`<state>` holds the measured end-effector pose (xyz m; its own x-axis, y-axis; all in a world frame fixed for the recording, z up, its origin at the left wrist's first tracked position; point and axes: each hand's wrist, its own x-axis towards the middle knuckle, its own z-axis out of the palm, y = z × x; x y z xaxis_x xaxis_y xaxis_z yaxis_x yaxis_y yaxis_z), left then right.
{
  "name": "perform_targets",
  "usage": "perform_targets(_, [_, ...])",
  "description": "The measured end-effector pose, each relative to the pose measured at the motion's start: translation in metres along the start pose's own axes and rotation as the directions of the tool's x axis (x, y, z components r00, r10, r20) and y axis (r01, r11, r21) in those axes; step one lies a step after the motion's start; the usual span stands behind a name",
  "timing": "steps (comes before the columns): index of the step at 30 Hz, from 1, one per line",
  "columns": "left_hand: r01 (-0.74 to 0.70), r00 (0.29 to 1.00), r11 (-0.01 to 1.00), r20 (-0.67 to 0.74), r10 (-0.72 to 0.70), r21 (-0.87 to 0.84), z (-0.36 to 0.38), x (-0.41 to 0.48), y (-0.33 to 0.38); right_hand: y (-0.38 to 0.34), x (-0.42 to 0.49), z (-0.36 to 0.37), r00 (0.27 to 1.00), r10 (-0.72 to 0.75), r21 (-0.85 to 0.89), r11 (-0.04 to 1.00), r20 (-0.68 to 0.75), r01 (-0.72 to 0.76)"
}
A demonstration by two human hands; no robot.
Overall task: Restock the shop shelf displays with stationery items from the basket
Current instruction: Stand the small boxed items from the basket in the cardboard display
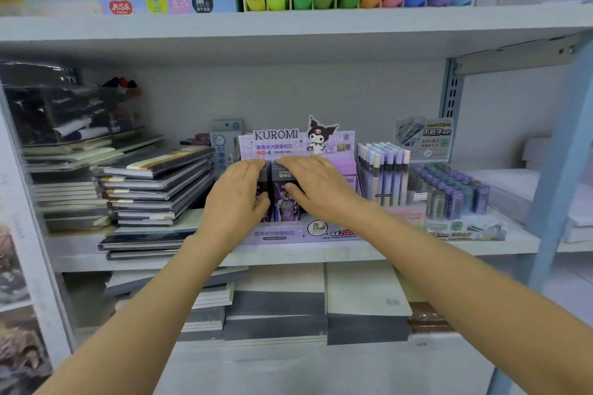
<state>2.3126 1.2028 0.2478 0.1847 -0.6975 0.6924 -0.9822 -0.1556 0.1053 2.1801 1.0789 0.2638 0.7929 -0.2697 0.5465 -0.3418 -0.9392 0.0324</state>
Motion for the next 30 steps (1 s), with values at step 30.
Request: perform_targets(30, [-0.208,0.970,0.978,-0.124,0.209,0.024,0.064,0.024,0.122,0.155,-0.111,-0.071,0.954,0.272,0.127,0.958,-0.129,-0.256])
